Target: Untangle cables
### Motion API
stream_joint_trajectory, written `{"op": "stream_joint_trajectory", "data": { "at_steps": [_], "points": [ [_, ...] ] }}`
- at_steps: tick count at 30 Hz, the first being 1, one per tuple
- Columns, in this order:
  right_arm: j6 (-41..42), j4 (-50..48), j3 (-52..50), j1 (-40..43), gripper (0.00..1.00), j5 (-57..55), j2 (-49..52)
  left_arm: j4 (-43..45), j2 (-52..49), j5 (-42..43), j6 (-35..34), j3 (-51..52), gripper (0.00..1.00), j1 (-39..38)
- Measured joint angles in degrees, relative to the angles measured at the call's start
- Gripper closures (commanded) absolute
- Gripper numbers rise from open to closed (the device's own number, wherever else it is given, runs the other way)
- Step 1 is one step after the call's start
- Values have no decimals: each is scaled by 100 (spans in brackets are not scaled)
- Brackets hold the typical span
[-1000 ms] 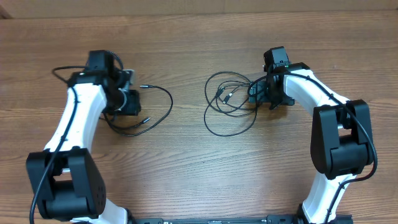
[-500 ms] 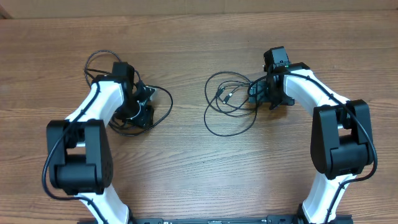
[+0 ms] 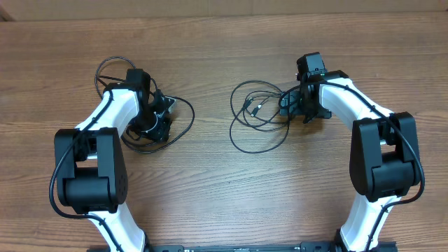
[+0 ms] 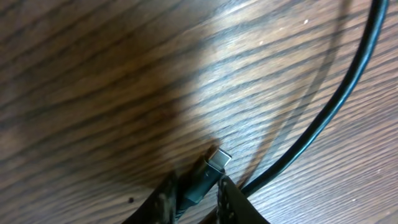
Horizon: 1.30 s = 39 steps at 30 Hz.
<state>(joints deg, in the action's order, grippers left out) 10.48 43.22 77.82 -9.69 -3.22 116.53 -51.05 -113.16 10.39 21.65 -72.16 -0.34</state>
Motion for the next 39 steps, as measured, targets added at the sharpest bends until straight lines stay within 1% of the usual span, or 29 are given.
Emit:
{"op": "stream_joint_trajectory", "data": {
  "at_steps": [4, 9, 14, 18, 22, 24, 28, 30, 31, 34, 39],
  "points": [
    [0, 0, 0, 0, 0, 0, 0, 175, -39, 214, -35, -42, 88, -2],
    [0, 0, 0, 0, 0, 0, 0, 297, -210, 577, -192, -310, 90, -7],
    [-2, -2, 0, 0, 0, 2, 0, 588, -354, 1355, -476, -702, 90, -7],
    [0, -4, 0, 0, 0, 0, 0, 920, -354, 2013, -636, -798, 89, -13],
    [0, -2, 0, 0, 0, 0, 0, 964, -354, 2269, -743, -798, 78, -101],
    [0, 0, 0, 0, 0, 0, 0, 826, -354, 2203, -787, -800, 70, -170],
    [2, -2, 0, 0, 0, 0, 0, 378, -354, 1781, -813, -800, 63, -271],
    [-2, -2, 0, 0, 0, 0, 0, 140, -354, 1582, -734, -800, 50, -280],
    [2, 0, 0, 0, 0, -2, 0, 35, -354, 1510, -664, -800, 47, -280],
    [-2, -4, 0, 0, 0, 0, 0, -155, -354, 1349, -507, -800, 45, -280],
    [2, -2, 0, 0, 0, 0, 0, -175, -354, 1220, -428, -837, 47, -280]
  ]
}}
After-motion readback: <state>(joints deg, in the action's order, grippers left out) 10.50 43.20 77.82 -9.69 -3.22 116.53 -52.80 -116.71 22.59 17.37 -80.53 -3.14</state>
